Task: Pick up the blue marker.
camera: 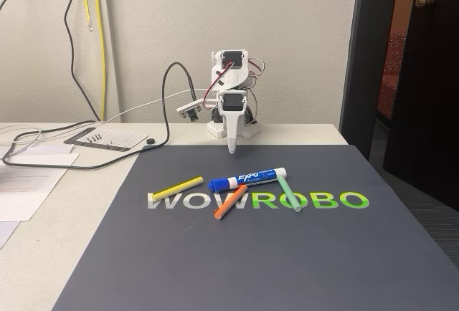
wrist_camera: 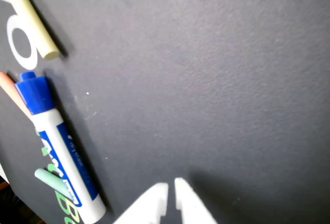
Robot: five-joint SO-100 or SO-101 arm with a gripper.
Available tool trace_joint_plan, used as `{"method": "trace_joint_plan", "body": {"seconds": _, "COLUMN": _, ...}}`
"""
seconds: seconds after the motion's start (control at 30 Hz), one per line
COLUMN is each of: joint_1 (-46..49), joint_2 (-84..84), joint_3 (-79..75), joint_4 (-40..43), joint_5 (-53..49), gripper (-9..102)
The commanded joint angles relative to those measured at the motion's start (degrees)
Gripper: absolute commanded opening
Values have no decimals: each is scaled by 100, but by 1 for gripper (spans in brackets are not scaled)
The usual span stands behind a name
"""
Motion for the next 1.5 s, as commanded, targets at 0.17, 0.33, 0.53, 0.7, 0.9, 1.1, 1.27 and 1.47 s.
{"method": "trace_joint_plan", "body": {"seconds": 0.17, "joint_1": 0, "joint_2": 325, "joint_3": -185, "joint_4": -35, "joint_5": 9, "gripper": 0}}
{"method": "trace_joint_plan", "body": {"seconds": 0.33, "joint_1": 0, "joint_2": 325, "joint_3": -185, "joint_4": -35, "joint_5": 9, "gripper": 0}}
{"method": "trace_joint_plan", "body": {"seconds": 0.53, "joint_1": 0, "joint_2": 325, "joint_3": -185, "joint_4": -35, "joint_5": 0, "gripper": 0}}
{"method": "trace_joint_plan", "body": {"seconds": 0.7, "joint_1": -9, "joint_2": 325, "joint_3": -185, "joint_4": -35, "joint_5": -18, "gripper": 0}}
{"method": "trace_joint_plan", "body": {"seconds": 0.9, "joint_1": -18, "joint_2": 325, "joint_3": -185, "joint_4": -35, "joint_5": -26, "gripper": 0}}
{"method": "trace_joint_plan", "body": {"seconds": 1.1, "joint_1": -18, "joint_2": 325, "joint_3": -176, "joint_4": -53, "joint_5": -26, "gripper": 0}}
{"method": "trace_joint_plan", "body": {"seconds": 1.27, "joint_1": -26, "joint_2": 325, "joint_3": -167, "joint_4": -105, "joint_5": -88, "gripper": 0}}
{"method": "trace_joint_plan", "body": {"seconds": 1.47, "joint_1": -149, "joint_2": 325, "joint_3": -202, "joint_4": -149, "joint_5": -308, "gripper": 0}}
